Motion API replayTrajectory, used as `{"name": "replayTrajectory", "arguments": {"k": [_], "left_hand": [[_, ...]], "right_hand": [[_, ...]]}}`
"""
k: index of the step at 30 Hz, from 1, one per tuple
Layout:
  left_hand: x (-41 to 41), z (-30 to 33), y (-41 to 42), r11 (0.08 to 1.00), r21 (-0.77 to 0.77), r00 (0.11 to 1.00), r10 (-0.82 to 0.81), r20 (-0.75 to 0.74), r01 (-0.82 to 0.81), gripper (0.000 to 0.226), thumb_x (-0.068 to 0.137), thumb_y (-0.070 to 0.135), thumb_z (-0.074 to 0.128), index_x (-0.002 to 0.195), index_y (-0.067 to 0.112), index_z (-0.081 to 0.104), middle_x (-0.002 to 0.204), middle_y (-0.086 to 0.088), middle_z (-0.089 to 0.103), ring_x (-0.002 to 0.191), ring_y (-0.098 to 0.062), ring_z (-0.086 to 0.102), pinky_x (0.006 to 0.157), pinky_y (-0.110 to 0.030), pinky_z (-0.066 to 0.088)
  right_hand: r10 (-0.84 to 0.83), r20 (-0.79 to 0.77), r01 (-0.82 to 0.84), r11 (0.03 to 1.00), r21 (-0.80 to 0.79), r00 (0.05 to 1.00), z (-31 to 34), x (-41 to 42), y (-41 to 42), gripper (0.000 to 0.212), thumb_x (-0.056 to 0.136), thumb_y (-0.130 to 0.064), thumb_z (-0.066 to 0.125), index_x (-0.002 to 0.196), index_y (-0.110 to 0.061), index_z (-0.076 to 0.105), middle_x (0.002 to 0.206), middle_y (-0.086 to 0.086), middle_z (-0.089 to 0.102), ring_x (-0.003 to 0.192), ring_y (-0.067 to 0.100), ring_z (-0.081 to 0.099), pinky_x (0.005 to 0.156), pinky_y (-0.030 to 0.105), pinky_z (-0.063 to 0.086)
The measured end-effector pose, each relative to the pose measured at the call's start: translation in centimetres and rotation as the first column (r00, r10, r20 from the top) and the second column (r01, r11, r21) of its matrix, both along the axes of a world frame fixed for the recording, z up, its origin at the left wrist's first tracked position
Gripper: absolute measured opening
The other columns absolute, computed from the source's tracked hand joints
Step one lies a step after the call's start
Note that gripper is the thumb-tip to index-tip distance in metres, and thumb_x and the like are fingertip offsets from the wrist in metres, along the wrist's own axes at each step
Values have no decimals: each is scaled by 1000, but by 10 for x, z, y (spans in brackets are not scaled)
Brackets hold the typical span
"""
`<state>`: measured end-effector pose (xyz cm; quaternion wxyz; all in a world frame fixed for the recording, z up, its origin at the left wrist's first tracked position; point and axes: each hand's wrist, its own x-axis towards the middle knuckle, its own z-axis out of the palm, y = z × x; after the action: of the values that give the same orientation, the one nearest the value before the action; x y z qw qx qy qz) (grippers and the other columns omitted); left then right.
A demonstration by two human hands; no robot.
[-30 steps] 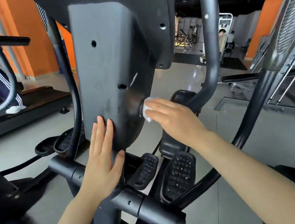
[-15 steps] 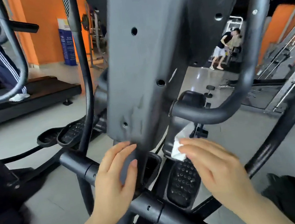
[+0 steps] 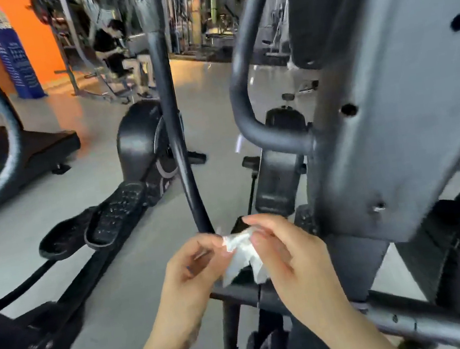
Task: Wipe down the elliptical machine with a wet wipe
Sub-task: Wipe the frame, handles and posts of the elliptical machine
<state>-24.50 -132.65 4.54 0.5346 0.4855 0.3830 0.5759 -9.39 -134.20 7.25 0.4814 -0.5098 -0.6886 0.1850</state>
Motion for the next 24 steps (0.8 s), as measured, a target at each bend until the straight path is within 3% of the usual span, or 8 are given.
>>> {"name": "replayTrajectory", "arguments": {"k": [4,7,12,16,18,20,22,24], "left_hand": [[-27,-7,8,994,-94,997,56,55,-50,9,89,3,60,82,-1,61,74,-4,67,65,-16,66,56,-28,55],[-44,-25,10,992,-115,999,50,-15,-52,7,90,3,61,84,0,62,73,-6,69,64,-17,66,56,-26,54],[-72,-58,2,968,-246,990,-83,-118,52,10,86,2,67,90,11,68,76,-7,70,71,-19,66,62,-27,54],[-81,-84,-10,977,-211,869,-83,-488,-26,17,86,18,73,77,31,68,67,7,64,58,-6,53,59,-19,45],[-80,-91,-17,957,-287,904,-93,-418,-34,17,86,20,74,75,31,69,67,7,64,60,-6,55,63,-28,53],[-77,-92,-22,936,-349,944,-76,-322,-44,20,87,15,72,73,29,70,67,5,64,63,-8,58,67,-35,58],[-74,-92,-23,934,-352,956,-49,-291,-59,26,88,9,69,71,29,70,67,7,64,62,-8,58,66,-32,57],[-69,-91,-21,944,-316,942,-12,-336,-101,22,88,11,69,73,26,69,67,10,64,61,-6,56,63,-22,51]], "right_hand": [[59,-81,-82,945,-317,995,-8,-29,4,21,94,-40,57,113,-33,58,102,-19,67,93,5,66,79,32,56],[108,-138,-159,878,-452,985,-25,-49,3,20,91,-25,64,108,-34,60,94,-6,71,84,11,68,78,35,56],[52,-172,-138,834,-534,984,-57,-58,-1,9,82,-32,60,90,-33,65,81,6,68,72,19,62,66,27,47],[164,-95,-188,786,-588,982,-74,-57,-12,19,90,-16,58,100,-31,66,92,-8,69,85,11,65,76,27,51],[145,-87,-167,774,-611,986,-79,-55,-17,27,91,-8,57,101,-32,63,94,-14,69,88,5,65,76,19,50],[139,-83,-160,778,-607,987,-81,-52,-20,25,91,-7,57,99,-30,61,91,-11,70,84,6,65,74,22,50],[153,-66,-163,804,-571,986,-81,-51,-19,19,92,-8,58,95,-27,62,86,-10,70,79,8,64,70,25,50],[136,-32,-134,858,-496,990,-79,-48,-17,17,92,-9,58,93,-25,65,84,-16,68,79,4,63,68,17,46]]}}
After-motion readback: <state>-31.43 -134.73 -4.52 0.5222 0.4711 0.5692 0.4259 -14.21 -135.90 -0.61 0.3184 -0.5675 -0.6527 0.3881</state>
